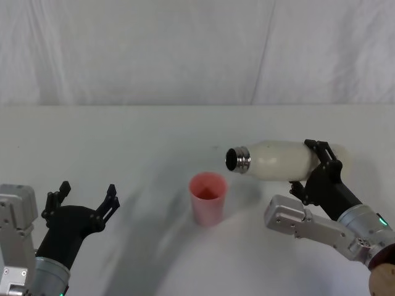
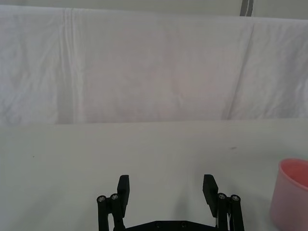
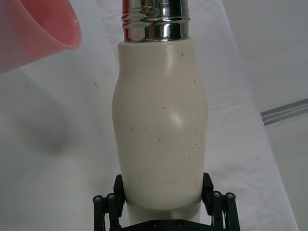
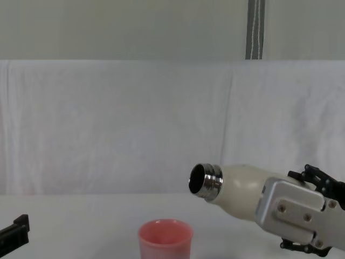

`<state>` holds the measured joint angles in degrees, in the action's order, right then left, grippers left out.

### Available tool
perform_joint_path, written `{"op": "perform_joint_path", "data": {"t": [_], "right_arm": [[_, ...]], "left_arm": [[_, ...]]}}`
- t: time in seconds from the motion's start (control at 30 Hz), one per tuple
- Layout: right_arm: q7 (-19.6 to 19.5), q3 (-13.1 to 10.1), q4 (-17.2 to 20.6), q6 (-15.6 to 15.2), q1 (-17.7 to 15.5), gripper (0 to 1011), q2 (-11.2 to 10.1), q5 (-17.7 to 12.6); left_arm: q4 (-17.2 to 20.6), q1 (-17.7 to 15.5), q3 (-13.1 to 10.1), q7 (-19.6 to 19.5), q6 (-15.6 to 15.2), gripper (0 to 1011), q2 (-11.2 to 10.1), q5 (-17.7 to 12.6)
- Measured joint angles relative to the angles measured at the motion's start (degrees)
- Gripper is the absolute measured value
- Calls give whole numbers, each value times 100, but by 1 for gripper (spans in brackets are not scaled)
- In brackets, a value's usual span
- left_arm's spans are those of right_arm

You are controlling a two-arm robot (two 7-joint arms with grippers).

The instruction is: Grasp the thermos with one hand and pour water into the cup lid.

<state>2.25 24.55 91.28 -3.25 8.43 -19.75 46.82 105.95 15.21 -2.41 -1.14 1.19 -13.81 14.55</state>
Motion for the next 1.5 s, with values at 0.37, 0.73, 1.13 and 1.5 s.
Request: {"op": "perform_joint_path", "data": {"t": [0.37,0.73,1.13,1.5], "right_arm": [[-2,86,0,-28,16,957,-41,135],[5,186,1,-115,67,957,-97,334],[58,266,0,-194,127,957,-143,492],[76,307,6,-216,184,957,-181,575]], "left_arm": [[0,0,0,0,0,1001,0,0],[0,0,0,0,0,1001,0,0],[0,0,0,0,0,1001,0,0],[0,0,0,0,0,1001,0,0]]}}
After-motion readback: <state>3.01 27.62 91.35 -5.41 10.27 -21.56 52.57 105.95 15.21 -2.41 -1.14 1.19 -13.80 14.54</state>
